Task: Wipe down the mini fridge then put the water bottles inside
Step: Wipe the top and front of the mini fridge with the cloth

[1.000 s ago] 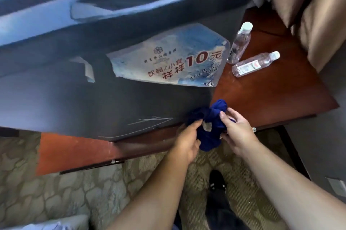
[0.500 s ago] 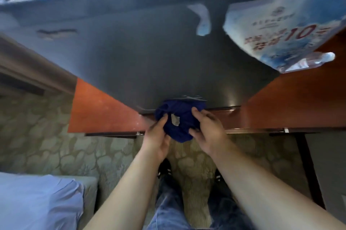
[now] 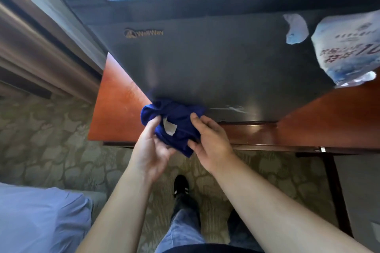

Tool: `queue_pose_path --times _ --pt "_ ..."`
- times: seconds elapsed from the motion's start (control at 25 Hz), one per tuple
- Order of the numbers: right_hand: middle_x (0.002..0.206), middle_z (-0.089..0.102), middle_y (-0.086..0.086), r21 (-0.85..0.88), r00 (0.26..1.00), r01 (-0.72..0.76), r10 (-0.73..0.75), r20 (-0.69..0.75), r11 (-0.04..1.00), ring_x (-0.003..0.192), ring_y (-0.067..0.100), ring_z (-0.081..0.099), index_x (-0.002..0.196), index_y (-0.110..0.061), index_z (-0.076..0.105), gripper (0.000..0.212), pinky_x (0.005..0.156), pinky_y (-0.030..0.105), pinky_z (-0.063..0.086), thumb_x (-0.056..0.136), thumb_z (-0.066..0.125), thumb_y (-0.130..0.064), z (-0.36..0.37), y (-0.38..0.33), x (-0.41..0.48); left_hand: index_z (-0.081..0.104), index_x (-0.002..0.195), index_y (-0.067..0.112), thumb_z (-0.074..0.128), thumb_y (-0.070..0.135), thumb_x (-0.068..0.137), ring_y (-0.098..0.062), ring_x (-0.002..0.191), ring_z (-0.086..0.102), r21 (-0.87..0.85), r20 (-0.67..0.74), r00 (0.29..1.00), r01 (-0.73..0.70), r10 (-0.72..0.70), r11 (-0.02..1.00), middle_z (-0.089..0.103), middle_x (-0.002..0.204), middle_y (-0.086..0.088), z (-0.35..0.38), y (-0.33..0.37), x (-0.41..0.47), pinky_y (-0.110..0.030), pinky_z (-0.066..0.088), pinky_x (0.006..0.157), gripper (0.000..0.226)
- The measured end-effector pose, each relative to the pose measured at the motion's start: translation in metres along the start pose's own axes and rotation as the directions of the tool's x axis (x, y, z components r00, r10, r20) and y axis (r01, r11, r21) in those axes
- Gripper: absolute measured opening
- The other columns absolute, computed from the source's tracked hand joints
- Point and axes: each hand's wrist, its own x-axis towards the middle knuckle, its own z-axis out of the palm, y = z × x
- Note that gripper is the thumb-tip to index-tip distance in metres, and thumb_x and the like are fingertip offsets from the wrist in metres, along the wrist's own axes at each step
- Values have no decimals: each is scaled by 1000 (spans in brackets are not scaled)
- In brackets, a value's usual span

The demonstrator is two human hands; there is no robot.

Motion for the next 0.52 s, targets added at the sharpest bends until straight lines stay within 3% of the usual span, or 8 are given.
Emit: queue_pose_path --times 0.12,0.2,0.36,0.52 --pt "114 78 14 49 996 74 -72 -51 996 98 25 77 126 -5 62 40 83 45 64 91 74 -18 -35 -19 -10 65 133 8 57 20 102 -26 103 75 30 -15 1000 -17 17 999 74 128 -16 24 -32 7 -39 65 79 34" --pt "120 75 18 62 988 130 -124 -94 989 112 30 72 134 0 59 49 94 50 58 90 72 -20 -69 -38 -16 67 130 6 62 13 99 -26 97 76 47 -11 1000 27 -27 999 76 122 -16 51 -61 11 -38 65 76 32" --pt "126 73 16 64 945 277 -260 -198 959 117 31 70 135 -6 62 41 92 44 60 98 62 -25 -137 -94 -27 71 119 7 65 4 96 -20 86 77 92 69 996 47 -53 995 80 104 -10 126 -115 13 -39 63 79 24" --pt "123 75 9 47 928 320 -303 -217 946 113 25 73 131 -16 67 36 90 39 62 104 51 -33 -180 -127 -38 69 128 10 64 4 98 -18 94 75 152 152 987 23 -46 988 77 119 -10 168 -150 9 -42 60 87 31"
